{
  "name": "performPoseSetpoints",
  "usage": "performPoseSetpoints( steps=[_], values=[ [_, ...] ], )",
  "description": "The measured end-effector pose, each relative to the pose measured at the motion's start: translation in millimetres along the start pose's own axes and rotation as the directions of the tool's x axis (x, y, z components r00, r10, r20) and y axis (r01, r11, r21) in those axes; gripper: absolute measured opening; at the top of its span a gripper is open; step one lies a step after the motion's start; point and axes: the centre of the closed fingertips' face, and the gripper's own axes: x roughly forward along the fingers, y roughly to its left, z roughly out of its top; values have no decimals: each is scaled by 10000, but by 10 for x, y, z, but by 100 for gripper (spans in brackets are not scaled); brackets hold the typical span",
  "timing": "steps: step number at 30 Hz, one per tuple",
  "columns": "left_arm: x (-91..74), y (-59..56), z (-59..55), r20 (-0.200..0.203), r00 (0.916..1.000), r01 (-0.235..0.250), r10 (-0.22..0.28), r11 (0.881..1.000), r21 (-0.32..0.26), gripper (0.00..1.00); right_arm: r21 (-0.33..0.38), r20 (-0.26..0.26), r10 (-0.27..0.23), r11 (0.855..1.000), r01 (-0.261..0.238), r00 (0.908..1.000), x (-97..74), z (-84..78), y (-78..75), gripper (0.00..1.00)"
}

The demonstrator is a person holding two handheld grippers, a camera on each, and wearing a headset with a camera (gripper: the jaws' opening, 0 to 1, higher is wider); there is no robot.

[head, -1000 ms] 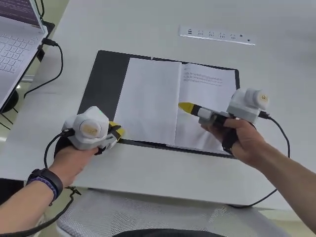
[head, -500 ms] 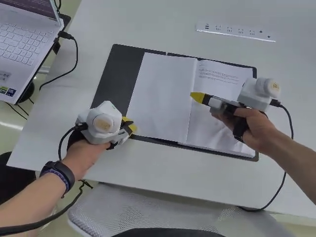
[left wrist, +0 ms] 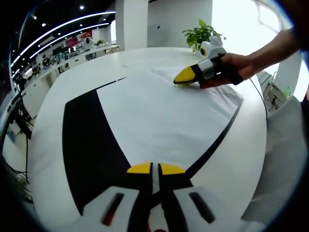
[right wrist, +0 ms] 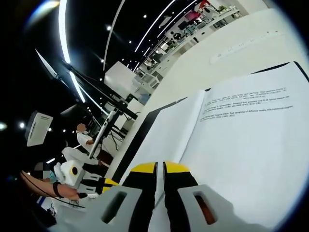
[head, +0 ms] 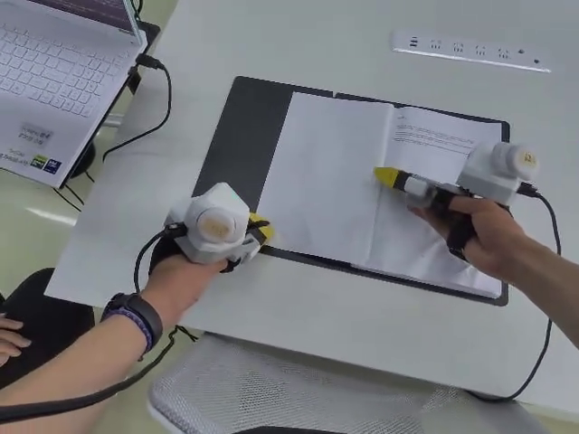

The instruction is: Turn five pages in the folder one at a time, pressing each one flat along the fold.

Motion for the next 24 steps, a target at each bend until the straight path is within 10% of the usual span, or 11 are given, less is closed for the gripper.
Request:
performPoseSetpoints(
  steps=[13,24],
  values=[
    [4,9,11,10,9999,-130,130,9999,-82,0,-40,-125,258,9997,-259,9996,11,-4,-58,0],
    [0,7,12,-5,9999,-160,160,9998,-114,0,702,949,-251,9974,184,9952,179,341,-271,0]
  ],
)
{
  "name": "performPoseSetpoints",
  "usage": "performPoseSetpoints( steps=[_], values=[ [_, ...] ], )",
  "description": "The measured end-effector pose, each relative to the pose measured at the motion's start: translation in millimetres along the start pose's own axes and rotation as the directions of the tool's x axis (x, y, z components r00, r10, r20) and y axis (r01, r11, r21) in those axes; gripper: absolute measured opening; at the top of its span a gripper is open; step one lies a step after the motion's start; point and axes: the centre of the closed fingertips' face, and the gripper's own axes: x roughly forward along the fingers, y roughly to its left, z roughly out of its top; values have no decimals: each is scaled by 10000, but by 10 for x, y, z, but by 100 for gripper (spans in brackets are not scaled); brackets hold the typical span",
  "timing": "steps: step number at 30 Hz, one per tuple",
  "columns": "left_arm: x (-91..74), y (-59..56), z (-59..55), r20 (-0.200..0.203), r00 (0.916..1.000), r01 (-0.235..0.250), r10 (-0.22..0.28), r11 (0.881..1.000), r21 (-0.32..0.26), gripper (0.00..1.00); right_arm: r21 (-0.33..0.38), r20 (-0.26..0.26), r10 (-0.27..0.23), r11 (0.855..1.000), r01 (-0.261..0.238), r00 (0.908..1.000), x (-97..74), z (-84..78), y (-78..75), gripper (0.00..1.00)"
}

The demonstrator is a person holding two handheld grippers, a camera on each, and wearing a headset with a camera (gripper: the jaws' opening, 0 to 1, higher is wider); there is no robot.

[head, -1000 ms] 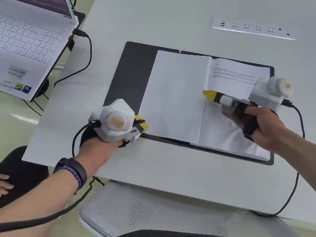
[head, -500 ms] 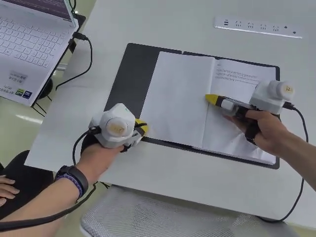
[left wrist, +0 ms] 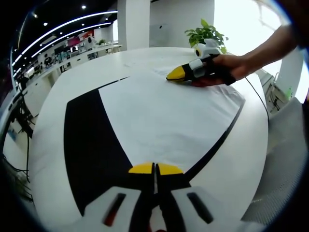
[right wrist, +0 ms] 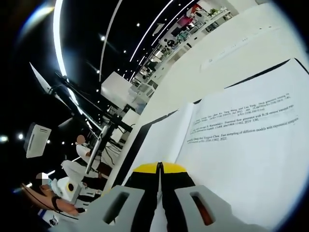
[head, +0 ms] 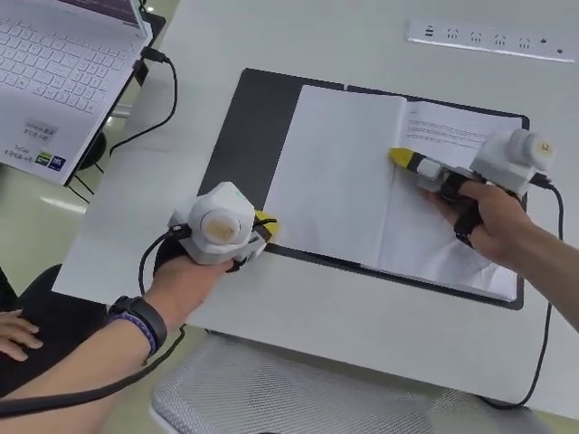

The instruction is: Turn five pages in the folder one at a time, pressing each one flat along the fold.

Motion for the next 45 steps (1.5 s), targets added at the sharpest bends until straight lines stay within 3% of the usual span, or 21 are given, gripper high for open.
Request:
performPoseSetpoints(
  steps=[3,7,10,18,25,36,43,45],
  values=[
    [-3,-3,0,-10,10000,3,-3,10000,15,0,356,345,-163,9993,150,9993,78,142,-159,0],
    [-6,1,-1,-27,10000,9,-9,10000,39,0,311,437,-296,9991,282,9986,130,214,-92,0],
    [-9,4,0,-23,10000,-3,3,10000,35,0,65,462,-510,9987,508,9976,245,350,-261,0],
    [-14,21,-1,65,9999,-100,101,9999,-103,0,833,1121,-690,9947,599,9913,314,519,-344,0],
    [-9,25,-3,44,10000,-69,69,10000,-69,0,1150,1775,-1044,9897,847,9786,398,694,-461,0],
    [-11,24,-6,8,10000,-50,50,10000,-39,0,1504,2052,-1242,9841,941,9708,471,811,-568,0],
    [-7,34,-17,-1,10000,-39,39,10000,-75,0,1318,1995,-1174,9870,920,9729,463,788,-541,0],
    [-7,33,-18,-12,10000,-26,25,9999,-98,0,1119,1763,-875,9914,684,9804,446,718,-487,0]
  ],
)
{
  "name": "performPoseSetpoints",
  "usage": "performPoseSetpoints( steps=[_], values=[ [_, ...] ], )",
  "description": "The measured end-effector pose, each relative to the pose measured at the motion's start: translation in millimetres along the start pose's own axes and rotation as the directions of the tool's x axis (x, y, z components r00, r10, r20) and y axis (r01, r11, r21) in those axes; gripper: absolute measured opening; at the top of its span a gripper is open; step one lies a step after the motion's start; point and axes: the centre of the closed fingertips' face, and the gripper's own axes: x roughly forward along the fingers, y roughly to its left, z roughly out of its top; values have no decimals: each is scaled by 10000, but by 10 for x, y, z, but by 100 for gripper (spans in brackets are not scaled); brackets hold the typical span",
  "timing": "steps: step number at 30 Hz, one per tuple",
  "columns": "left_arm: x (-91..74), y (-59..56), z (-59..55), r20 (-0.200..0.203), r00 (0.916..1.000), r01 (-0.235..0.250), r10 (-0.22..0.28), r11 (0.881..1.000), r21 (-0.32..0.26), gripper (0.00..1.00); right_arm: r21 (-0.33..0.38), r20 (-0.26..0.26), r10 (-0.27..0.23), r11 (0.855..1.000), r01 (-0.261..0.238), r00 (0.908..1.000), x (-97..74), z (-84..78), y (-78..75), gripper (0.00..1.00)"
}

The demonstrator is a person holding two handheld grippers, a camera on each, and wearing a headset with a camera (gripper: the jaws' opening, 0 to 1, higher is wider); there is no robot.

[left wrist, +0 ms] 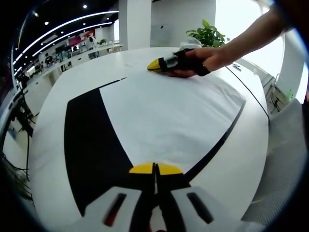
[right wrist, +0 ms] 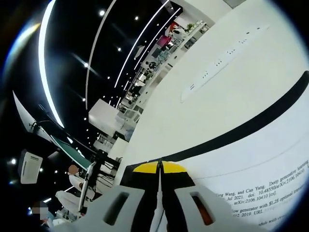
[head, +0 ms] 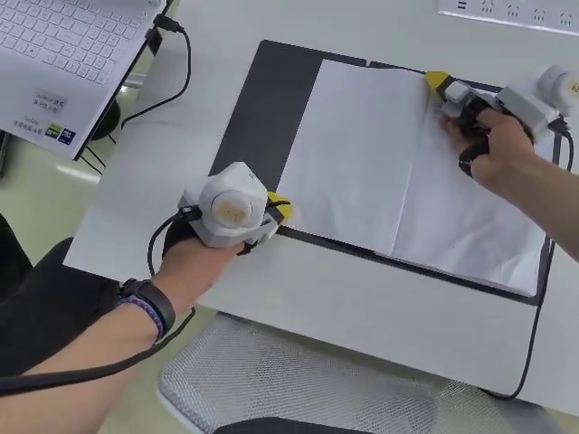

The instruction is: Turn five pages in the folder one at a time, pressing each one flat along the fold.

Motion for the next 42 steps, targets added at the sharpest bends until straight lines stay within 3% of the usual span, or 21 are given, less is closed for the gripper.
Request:
performPoseSetpoints(
  steps=[6,16,21,29,32,42],
  values=[
    [-2,-5,-1,-14,10000,34,-34,10000,58,0,-423,-572,460,9979,-484,9973,-143,-189,79,0],
    [8,4,2,11,10000,21,-21,10000,-24,0,-586,-1157,823,9943,-895,9899,-280,-370,150,0],
    [6,1,12,66,10000,14,-13,9999,-163,0,-541,-1250,937,9934,-1011,9877,-343,-431,97,0],
    [5,-11,18,28,10000,42,-41,10000,-72,0,-648,-1809,1287,9877,-1424,9750,-563,-694,292,0],
    [2,-9,21,43,10000,48,-47,9999,-92,0,-700,-1946,1373,9857,-1534,9712,-610,-751,284,0],
    [2,-21,26,62,10000,53,-52,9999,-88,0,-718,-2210,1656,9800,-1853,9611,-892,-1036,573,0]
  ],
)
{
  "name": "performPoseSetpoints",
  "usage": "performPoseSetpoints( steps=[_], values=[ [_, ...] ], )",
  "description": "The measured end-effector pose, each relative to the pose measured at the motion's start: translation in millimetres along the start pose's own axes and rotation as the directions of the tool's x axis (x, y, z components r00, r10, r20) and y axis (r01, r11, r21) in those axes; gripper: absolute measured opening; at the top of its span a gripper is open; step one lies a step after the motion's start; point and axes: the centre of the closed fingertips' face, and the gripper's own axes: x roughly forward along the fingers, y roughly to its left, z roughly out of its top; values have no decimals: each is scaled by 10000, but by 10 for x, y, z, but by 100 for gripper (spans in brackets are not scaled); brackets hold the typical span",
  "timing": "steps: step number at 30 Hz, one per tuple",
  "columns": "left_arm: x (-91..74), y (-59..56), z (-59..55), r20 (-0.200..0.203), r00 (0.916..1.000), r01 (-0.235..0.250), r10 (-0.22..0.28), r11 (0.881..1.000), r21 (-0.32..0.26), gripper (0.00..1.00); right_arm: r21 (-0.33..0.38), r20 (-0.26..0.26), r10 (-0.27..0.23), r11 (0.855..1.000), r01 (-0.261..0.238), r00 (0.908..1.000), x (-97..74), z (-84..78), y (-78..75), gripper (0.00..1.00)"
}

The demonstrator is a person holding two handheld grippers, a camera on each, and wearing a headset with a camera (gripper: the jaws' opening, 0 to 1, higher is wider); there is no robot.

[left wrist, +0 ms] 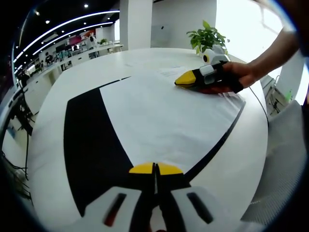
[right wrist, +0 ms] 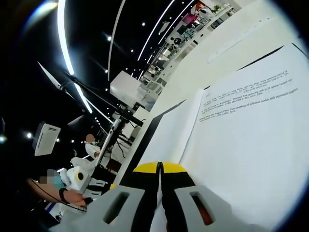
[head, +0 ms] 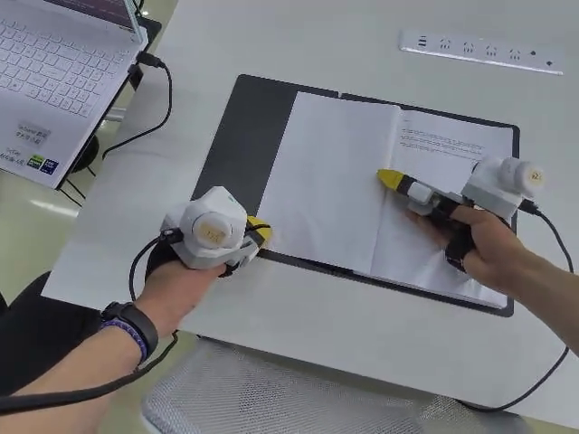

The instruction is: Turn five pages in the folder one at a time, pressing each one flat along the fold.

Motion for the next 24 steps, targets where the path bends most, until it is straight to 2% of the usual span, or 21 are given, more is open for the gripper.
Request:
performPoseSetpoints(
  steps=[9,13,19,24],
  values=[
    [3,-17,0,2,9999,138,-138,9998,134,2,-335,-593,340,9988,-360,9977,-131,-315,225,0],
    [3,-16,-2,-7,9999,139,-139,9998,152,2,-392,-673,351,9985,-378,9971,-187,-396,259,0],
    [2,-18,-3,11,9999,118,-118,9998,143,2,-1213,-1172,378,9913,-520,9924,-274,-593,347,0],
    [-1,-24,-9,15,9999,102,-102,9998,171,2,-1380,-1315,401,9887,-584,9905,-343,-721,386,0]
  ],
)
